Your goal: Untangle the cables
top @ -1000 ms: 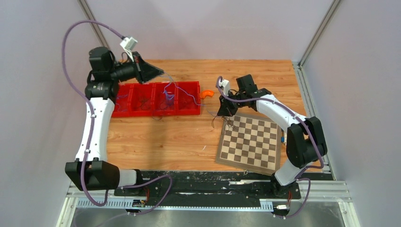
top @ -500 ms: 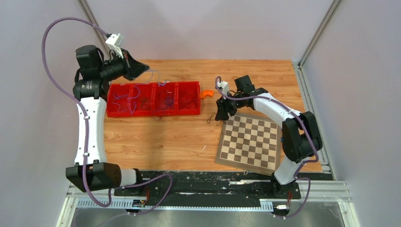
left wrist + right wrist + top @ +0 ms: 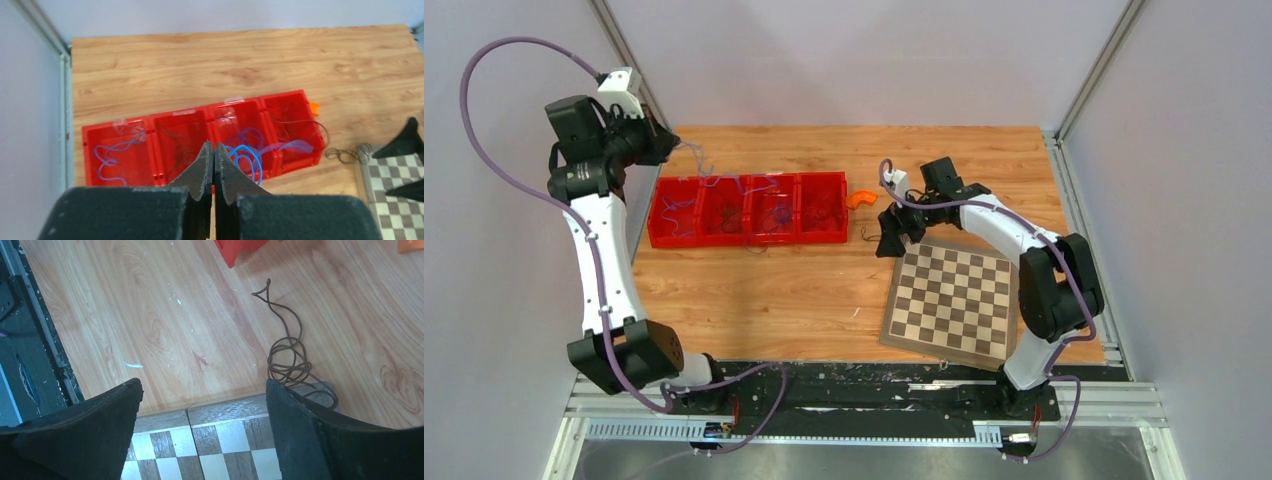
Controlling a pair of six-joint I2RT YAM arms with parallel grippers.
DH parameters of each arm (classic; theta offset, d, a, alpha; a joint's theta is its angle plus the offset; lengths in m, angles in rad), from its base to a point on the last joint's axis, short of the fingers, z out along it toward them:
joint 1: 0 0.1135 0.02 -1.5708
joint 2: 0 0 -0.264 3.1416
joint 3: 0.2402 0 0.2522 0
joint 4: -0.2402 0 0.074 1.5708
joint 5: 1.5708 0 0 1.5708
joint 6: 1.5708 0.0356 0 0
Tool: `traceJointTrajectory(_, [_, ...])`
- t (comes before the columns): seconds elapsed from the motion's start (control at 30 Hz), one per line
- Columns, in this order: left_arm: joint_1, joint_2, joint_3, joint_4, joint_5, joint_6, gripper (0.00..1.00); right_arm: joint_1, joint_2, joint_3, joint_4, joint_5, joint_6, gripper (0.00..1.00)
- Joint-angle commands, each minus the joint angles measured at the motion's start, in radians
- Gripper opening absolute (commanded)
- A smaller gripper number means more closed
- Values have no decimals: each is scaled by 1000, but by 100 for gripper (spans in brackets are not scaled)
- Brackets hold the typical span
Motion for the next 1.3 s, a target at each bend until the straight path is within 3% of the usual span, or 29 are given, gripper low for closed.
traceJointTrajectory(0.0, [63, 80, 53, 71, -25, -39, 0, -7, 15, 49, 3, -10, -6, 95])
traceJointTrajectory(0.07, [74, 111, 77, 89, -24, -51, 0, -8, 15, 53, 3, -7, -5, 100])
traceJointTrajectory(0.37, [105, 197, 75, 150, -152, 50, 0, -19, 20, 57, 3, -3, 6, 100])
traceJointTrajectory(0.6, [118, 269, 53, 199, -159, 75, 0, -28, 28, 61, 3, -2, 14, 100])
traceJointTrajectory(0.87, [118, 313, -62, 243, -192, 108, 0, -39, 30, 66, 2, 0, 22, 100])
traceJointTrajectory(1.07, [99, 380, -202, 336, -336, 150, 0, -40, 27, 62, -6, -2, 23, 100])
traceJointTrajectory(1.13, [78, 429, -201, 359, -440, 163, 0, -40, 27, 66, -14, -2, 19, 100])
traceJointTrajectory(1.27, [43, 541, -160, 385, -498, 171, 0, -42, 21, 72, -46, 7, -1, 100])
